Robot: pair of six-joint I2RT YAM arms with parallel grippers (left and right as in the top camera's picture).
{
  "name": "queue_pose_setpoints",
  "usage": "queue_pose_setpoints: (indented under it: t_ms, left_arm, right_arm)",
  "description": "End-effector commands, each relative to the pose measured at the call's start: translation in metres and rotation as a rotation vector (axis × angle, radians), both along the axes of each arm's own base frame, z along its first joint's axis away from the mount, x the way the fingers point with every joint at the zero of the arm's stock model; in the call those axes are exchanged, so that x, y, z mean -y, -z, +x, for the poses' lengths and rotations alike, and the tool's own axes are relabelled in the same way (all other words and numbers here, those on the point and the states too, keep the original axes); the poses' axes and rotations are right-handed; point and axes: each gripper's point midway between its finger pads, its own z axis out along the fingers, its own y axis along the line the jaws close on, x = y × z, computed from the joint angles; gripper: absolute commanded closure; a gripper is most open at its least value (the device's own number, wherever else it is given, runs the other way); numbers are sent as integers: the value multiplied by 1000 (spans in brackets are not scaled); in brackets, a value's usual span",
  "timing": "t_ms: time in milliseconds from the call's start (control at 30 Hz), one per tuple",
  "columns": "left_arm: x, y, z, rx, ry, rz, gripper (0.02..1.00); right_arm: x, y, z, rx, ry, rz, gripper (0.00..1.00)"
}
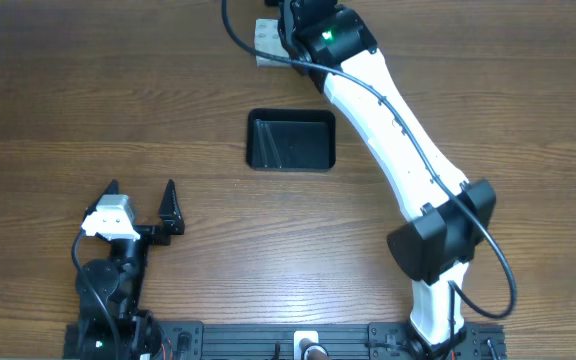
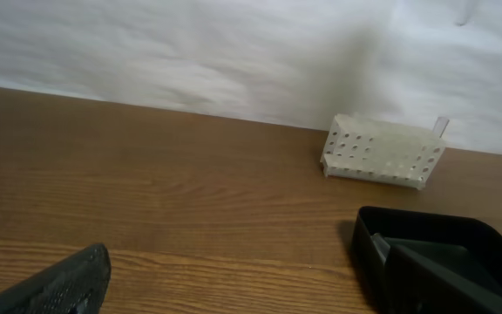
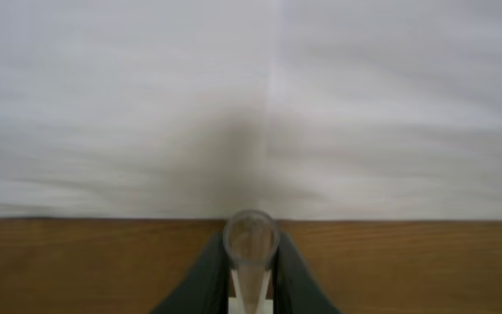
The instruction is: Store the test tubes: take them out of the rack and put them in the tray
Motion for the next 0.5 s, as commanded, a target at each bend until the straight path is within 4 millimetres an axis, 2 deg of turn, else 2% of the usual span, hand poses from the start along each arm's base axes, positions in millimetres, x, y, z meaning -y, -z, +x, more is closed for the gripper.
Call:
queue_pose_setpoints:
  t_ms: [33,267,500]
  left_arm:
    - [3,1,0,0,16,-8,18]
    - [3,1,0,0,16,-8,18]
    - [3,1,0,0,16,-8,20]
  right_arm:
    - [-9,16,-33,-120,16,38,906]
    - [-21,98,-88,-456,-42,-18,934]
    - [-21,177,-119,-668,-35,-14,915]
